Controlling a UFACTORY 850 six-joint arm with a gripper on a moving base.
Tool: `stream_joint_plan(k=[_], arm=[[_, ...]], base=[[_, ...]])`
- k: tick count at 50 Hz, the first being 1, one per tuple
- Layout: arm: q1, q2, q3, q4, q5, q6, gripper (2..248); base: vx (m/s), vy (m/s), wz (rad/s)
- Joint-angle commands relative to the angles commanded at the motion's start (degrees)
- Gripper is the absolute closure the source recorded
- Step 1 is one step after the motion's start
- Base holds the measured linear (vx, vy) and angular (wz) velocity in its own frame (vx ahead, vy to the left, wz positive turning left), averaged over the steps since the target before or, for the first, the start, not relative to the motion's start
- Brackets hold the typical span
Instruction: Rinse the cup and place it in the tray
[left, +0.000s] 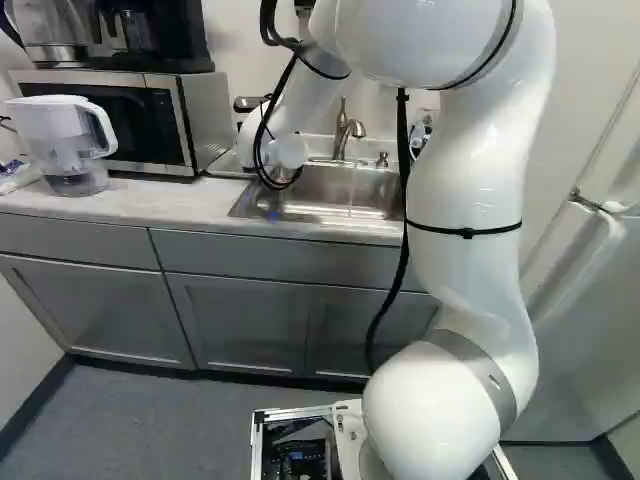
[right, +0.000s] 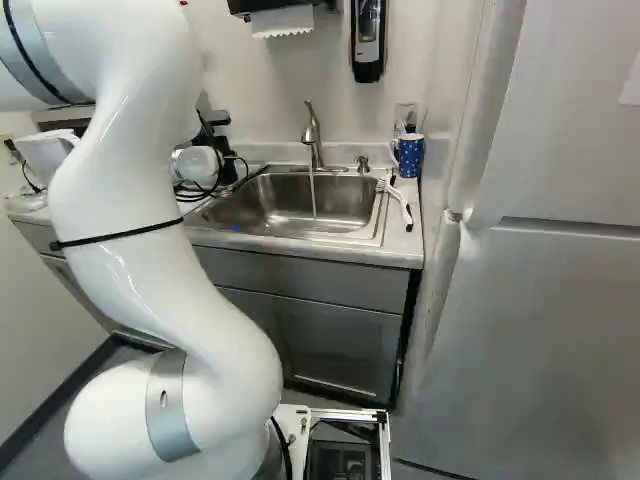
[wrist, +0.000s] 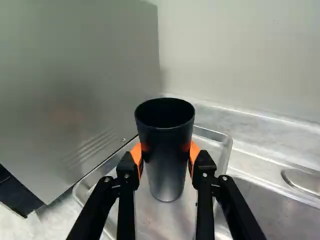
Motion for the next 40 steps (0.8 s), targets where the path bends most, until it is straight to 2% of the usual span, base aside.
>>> stream_joint_plan(k=[13,14,18,19,23,24,29,30,34,35,40], arm=[[0.0,0.0,0.0,0.0,0.0,0.0,139],[0.0,0.0,0.0,0.0,0.0,0.0,121],[0.0,0.0,0.0,0.0,0.0,0.0,121],[0.0,0.0,0.0,0.0,0.0,0.0,87],[0.0,0.0,0.0,0.0,0.0,0.0,87],[0.0,0.0,0.0,0.0,0.0,0.0,52],[0.0,0.0,0.0,0.0,0.0,0.0,52],[0.0,0.0,0.0,0.0,0.0,0.0,16],[0.0,0.1,0.0,0.0,0.0,0.0,16],[0.0,0.1,0.0,0.0,0.0,0.0,3],[0.0,0.5,-0.1,0.0,0.0,0.0,3]], base=[[0.000,0.000,0.000],[0.000,0.000,0.000],[0.000,0.000,0.000],[0.000,0.000,0.000],[0.000,0.000,0.000],[0.000,0.000,0.000],[0.000,0.000,0.000],[0.000,0.000,0.000],[0.000,0.000,0.000],[0.000,0.000,0.000],[0.000,0.000,0.000]])
